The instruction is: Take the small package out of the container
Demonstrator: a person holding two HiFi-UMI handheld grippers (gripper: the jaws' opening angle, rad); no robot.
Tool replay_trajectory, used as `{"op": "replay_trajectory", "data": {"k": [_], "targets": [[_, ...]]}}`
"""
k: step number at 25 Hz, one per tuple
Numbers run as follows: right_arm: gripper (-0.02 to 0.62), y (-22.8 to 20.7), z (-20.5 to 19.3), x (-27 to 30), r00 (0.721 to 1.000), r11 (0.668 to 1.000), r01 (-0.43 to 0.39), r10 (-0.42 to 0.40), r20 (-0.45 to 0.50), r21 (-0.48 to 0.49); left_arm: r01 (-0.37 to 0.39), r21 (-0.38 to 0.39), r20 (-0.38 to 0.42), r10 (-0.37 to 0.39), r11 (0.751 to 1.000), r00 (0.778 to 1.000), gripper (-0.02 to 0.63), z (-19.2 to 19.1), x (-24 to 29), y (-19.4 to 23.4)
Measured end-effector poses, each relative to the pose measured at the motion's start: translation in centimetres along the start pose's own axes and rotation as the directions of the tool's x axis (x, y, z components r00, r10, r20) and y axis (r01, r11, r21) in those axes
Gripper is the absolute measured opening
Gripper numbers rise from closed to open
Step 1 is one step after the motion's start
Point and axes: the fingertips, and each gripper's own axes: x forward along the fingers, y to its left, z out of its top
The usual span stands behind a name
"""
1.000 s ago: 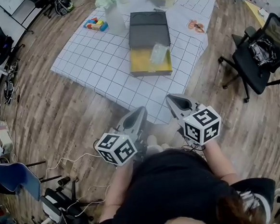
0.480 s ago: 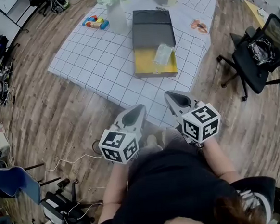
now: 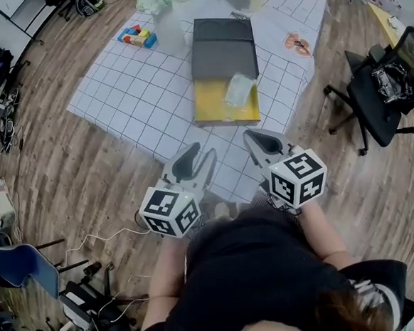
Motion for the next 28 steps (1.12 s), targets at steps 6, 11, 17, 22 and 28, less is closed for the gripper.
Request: {"op": "replay_trajectory", "data": {"k": [6,11,17,22,28], "targets": [[0.015,-4.2,1.1,0.7,1.000,1.000,-0.014,0.014,-0.015,0.015,-0.023,0.074,-0.047,0.027,0.997,0.999,0.198,1.0,4.5,0.1],[0.015,-7.6,1.7,1.5,0.999,1.000,-0.022,0.023,-0.033,0.021,-0.027,0.101,-0.135,0.040,0.994,0.990,0.184,1.0,8.6,0.9],[0.015,-11.2,1.9,2.7,0.997,0.999,-0.043,0.045,-0.065,0.030,-0.039,0.113,-0.230,0.065,0.993,0.971,0.175,1.3,12.9,2.4],[0.015,-14.4,2.2,4.1,0.993,0.997,-0.068,0.071,-0.090,0.039,-0.034,0.131,-0.294,0.072,0.991,0.953,0.176,1.5,17.5,3.2],[0.015,-15.9,2.0,5.8,0.983,0.992,-0.124,0.128,-0.129,0.039,-0.062,0.113,-0.357,0.098,0.992,0.929,0.176,0.7,20.0,4.3]]}}
